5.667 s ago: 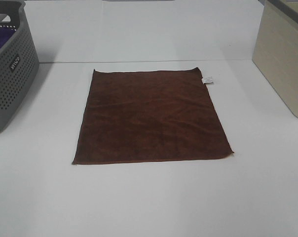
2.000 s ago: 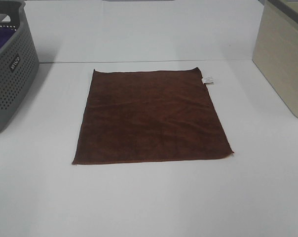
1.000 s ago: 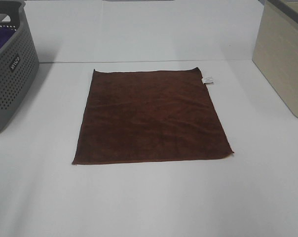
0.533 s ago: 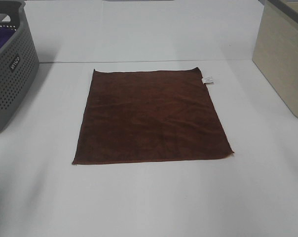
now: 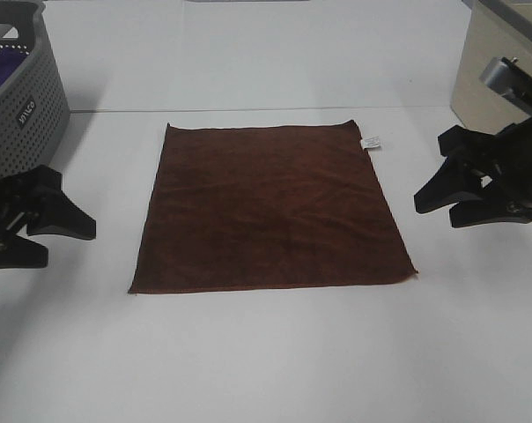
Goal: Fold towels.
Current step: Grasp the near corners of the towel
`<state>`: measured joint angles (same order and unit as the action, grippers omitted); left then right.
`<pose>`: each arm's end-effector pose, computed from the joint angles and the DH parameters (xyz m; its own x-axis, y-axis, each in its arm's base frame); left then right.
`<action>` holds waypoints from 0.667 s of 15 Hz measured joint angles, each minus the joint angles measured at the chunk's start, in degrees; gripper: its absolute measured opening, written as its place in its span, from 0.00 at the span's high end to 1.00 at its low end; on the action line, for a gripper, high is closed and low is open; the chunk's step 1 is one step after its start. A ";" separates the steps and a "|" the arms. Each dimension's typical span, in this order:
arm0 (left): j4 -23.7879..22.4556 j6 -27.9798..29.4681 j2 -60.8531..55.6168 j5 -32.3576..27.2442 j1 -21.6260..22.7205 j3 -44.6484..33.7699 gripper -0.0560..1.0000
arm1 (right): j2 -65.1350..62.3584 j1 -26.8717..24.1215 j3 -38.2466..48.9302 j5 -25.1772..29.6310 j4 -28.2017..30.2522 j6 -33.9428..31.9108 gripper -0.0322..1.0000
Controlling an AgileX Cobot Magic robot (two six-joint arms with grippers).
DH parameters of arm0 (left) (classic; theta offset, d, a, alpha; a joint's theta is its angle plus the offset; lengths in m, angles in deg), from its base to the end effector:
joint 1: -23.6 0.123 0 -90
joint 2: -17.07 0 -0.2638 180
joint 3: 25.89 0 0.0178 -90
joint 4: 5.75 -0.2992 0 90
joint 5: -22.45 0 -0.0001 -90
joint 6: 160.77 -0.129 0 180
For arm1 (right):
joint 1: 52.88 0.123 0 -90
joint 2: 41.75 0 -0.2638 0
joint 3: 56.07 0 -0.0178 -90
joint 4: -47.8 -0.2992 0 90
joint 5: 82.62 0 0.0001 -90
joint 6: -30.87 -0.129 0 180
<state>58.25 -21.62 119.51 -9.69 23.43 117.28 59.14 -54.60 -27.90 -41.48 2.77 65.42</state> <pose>0.3138 -0.0627 0.0631 -0.9217 -0.2862 -0.2619 -0.1017 0.8297 -0.5489 0.3326 0.0501 0.0995 -0.9482 0.0665 -0.3105 -0.0862 0.8872 0.4532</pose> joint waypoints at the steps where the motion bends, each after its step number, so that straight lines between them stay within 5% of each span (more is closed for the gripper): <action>1: 3.04 -3.27 3.44 -1.89 0.00 1.55 0.29 | 3.32 -0.86 -1.95 2.01 -1.49 1.49 0.46; 5: 12.43 -13.52 12.95 -4.35 0.00 5.61 0.29 | 14.50 -8.37 -9.11 8.48 -2.92 5.44 0.44; 10: 14.44 -14.95 19.82 -7.10 0.00 10.37 0.29 | 21.08 -8.19 -13.58 9.63 -2.41 6.53 0.31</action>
<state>72.69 -36.58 139.33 -16.79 23.43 127.66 80.23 -62.79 -41.48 -31.85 0.36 71.95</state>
